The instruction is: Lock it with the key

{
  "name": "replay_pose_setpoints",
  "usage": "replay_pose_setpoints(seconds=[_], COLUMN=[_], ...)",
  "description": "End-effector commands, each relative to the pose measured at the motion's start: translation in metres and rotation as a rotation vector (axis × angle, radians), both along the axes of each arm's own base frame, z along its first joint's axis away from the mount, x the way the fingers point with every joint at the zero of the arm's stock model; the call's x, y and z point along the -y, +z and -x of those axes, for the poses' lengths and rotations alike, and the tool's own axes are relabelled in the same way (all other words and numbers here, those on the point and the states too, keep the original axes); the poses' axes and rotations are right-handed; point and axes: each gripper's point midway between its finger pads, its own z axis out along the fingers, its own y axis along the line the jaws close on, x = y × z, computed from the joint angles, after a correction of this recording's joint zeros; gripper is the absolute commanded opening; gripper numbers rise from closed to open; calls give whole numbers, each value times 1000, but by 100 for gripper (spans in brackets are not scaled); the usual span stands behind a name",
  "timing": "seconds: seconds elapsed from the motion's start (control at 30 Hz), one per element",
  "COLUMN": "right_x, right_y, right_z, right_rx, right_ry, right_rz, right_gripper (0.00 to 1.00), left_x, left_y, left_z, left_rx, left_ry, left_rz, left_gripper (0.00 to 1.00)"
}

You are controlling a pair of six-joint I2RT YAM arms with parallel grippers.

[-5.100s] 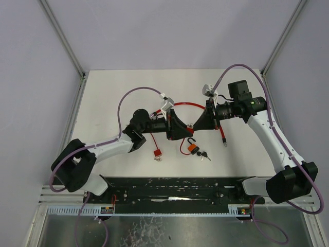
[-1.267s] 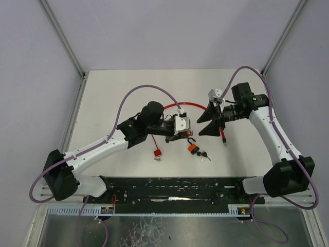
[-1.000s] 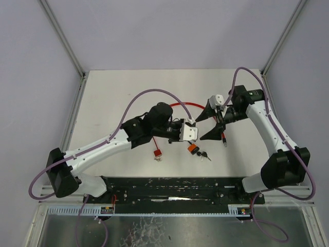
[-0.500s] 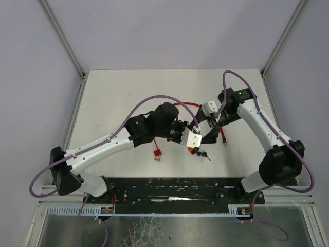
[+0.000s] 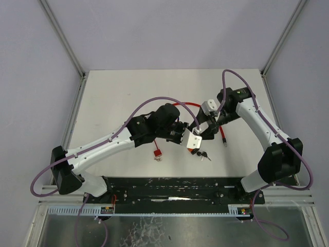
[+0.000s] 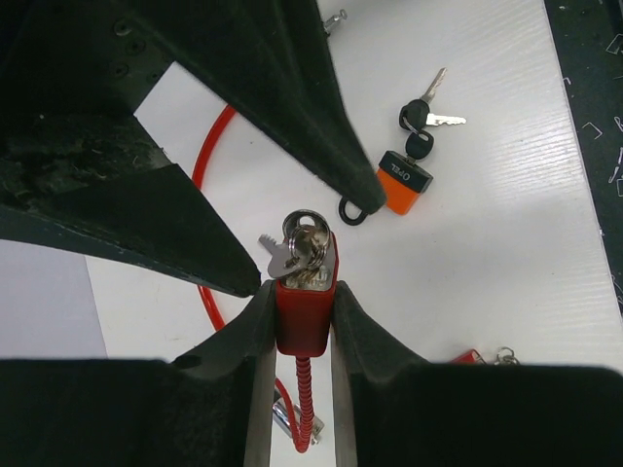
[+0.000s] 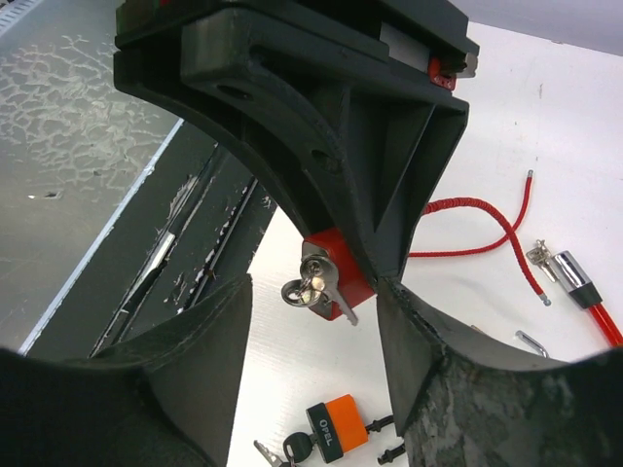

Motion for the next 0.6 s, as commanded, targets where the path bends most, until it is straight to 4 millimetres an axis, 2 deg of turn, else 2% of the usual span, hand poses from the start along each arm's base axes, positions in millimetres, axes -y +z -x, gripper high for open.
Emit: replay_pose_setpoints(seconds=[0.0, 0.27, 0.43, 0.57], right_x=[-2, 0, 2, 4], right_y=[20, 27, 25, 19], right_z=[11, 18, 21, 16], right_rx=[17, 20, 15, 1], right_ry=[8, 2, -5, -41], right_rz=[-41, -43, -27, 17], right_gripper=[57, 51, 46, 46], left_x=[-1, -11, -16, -15], left_y=[2, -6, -9, -5], left_z=[-8, -15, -17, -16], left_rx=[26, -5, -25, -62], left_ry=[25, 75, 110, 145], left_rz=[13, 16, 23, 53], left_gripper=[0, 0, 0, 0])
